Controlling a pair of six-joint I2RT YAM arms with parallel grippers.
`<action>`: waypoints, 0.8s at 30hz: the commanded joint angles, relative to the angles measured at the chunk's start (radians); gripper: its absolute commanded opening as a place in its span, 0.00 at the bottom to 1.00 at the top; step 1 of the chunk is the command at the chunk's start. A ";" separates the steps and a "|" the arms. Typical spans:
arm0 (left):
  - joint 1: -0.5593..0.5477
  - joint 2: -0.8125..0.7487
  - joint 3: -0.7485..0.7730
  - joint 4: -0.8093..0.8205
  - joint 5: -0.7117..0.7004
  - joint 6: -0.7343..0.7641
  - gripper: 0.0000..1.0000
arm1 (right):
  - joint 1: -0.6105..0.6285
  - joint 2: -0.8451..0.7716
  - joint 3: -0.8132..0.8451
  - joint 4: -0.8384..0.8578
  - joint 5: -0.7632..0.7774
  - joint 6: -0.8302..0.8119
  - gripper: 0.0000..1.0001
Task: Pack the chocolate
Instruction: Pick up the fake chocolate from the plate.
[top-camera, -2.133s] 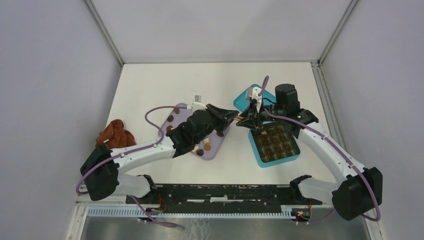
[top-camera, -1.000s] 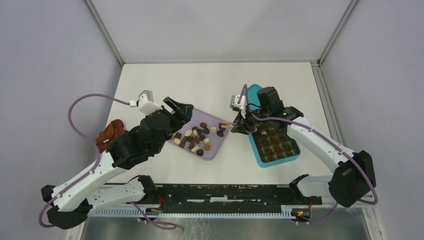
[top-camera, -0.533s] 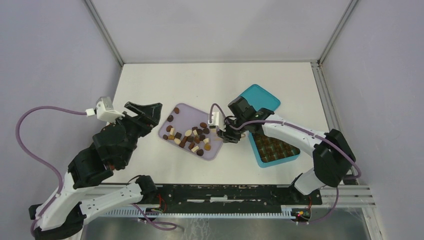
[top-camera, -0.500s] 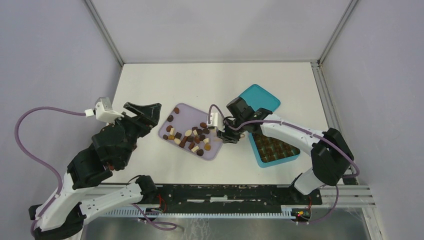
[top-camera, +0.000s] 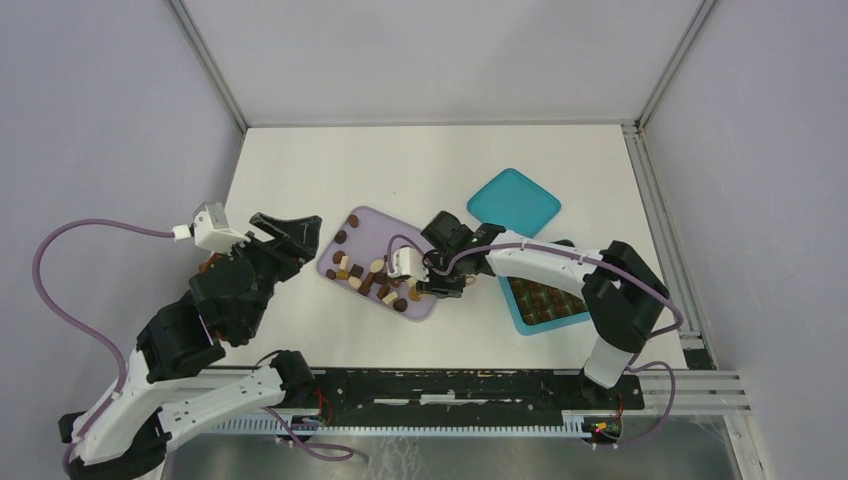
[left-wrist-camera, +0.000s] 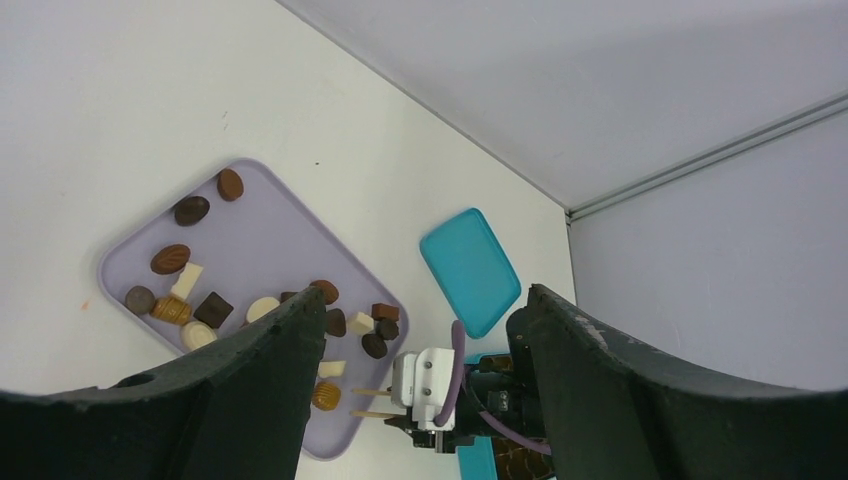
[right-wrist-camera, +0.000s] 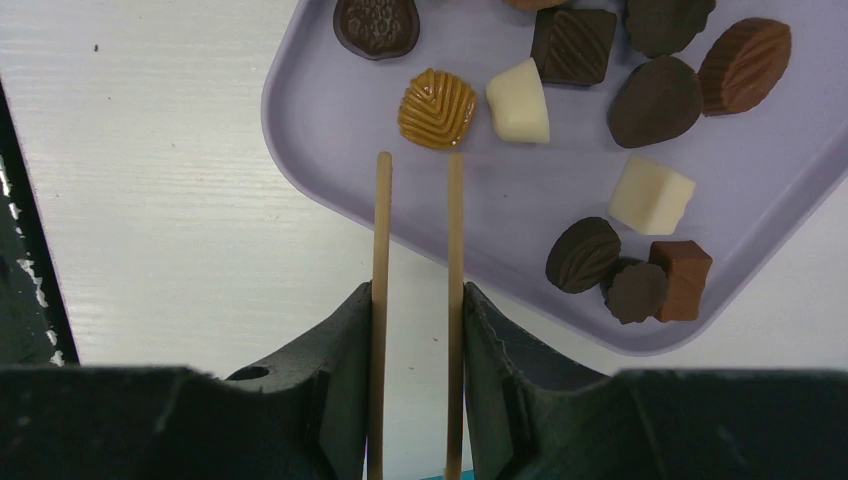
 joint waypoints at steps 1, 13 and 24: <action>-0.002 -0.013 -0.012 0.005 -0.044 -0.013 0.79 | 0.017 0.038 0.062 -0.034 0.072 -0.010 0.40; -0.002 -0.033 -0.027 0.006 -0.064 -0.022 0.79 | 0.032 0.082 0.082 -0.048 0.094 0.001 0.46; -0.001 -0.026 -0.027 0.006 -0.068 -0.029 0.79 | 0.043 0.124 0.119 -0.062 0.114 0.011 0.45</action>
